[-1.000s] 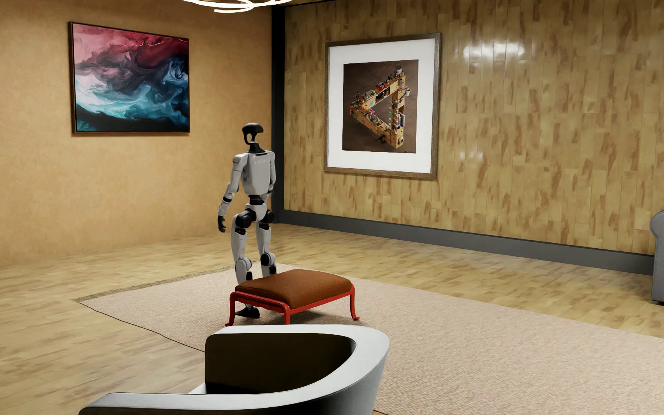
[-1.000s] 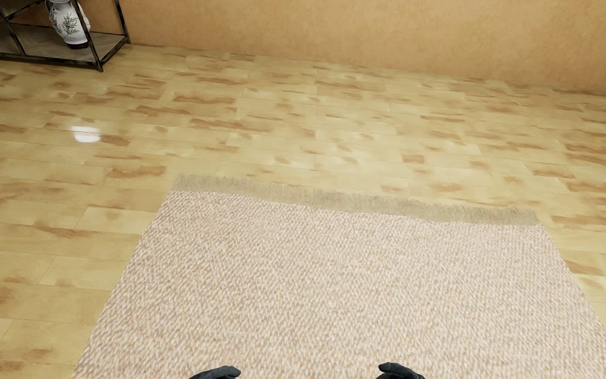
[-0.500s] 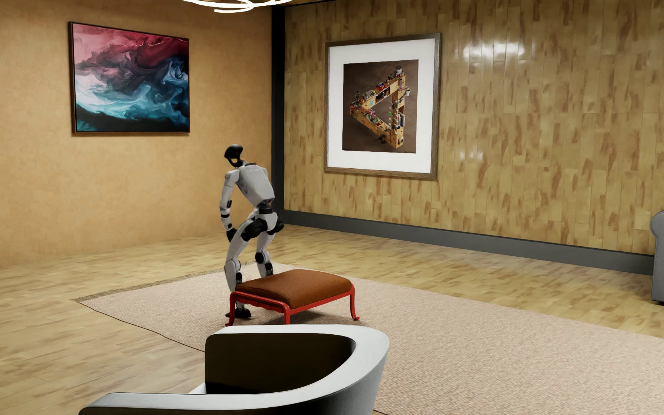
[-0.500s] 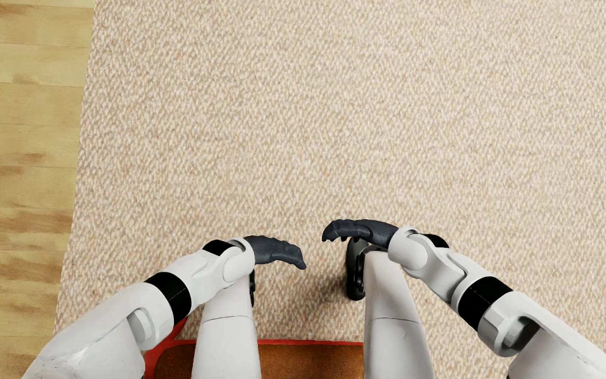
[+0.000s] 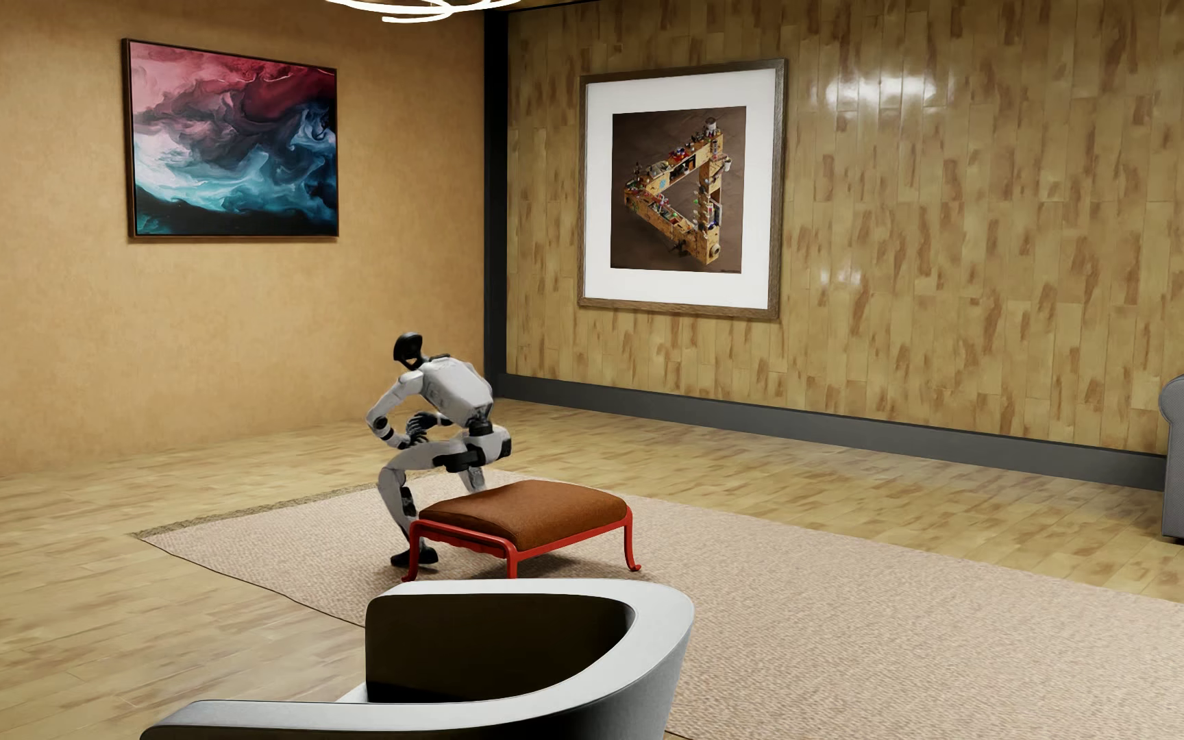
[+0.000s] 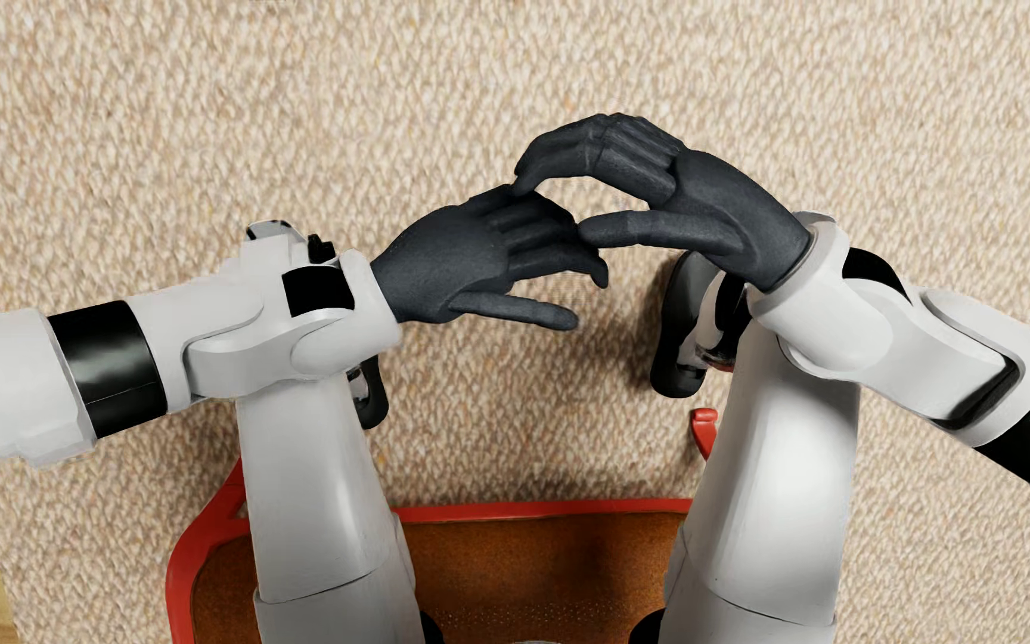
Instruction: Sit on the chair
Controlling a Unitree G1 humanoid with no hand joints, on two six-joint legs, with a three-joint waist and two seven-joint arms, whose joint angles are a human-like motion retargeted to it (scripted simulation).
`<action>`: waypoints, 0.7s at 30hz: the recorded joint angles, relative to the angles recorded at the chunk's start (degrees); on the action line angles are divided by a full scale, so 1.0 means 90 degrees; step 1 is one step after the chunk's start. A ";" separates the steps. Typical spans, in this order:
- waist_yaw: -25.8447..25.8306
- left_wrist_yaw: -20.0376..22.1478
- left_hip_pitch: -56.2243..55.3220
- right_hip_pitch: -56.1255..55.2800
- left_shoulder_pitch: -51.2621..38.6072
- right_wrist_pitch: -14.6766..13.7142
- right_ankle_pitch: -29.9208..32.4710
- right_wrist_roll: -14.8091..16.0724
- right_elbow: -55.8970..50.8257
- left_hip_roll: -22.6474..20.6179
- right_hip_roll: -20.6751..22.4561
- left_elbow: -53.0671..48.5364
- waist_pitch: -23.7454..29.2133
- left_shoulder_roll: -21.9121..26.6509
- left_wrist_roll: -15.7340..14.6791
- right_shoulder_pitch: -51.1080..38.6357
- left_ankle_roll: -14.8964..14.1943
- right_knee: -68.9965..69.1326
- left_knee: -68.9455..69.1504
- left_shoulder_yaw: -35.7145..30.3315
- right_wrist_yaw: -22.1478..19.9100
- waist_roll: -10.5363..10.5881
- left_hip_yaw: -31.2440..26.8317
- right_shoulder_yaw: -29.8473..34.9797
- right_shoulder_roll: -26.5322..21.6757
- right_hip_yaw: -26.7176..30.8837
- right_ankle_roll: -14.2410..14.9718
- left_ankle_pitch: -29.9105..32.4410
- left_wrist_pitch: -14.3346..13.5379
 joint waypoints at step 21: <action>-0.0012 -0.1045 0.2292 0.2313 0.5749 0.1161 0.0570 -0.0041 0.4358 -0.0242 0.0072 0.4619 -0.1377 -0.3940 -0.1091 0.4232 0.0412 0.0953 0.0819 0.6217 0.0312 0.0012 0.0075 -0.3571 0.3846 -0.0083 -0.0877 0.0746 0.1141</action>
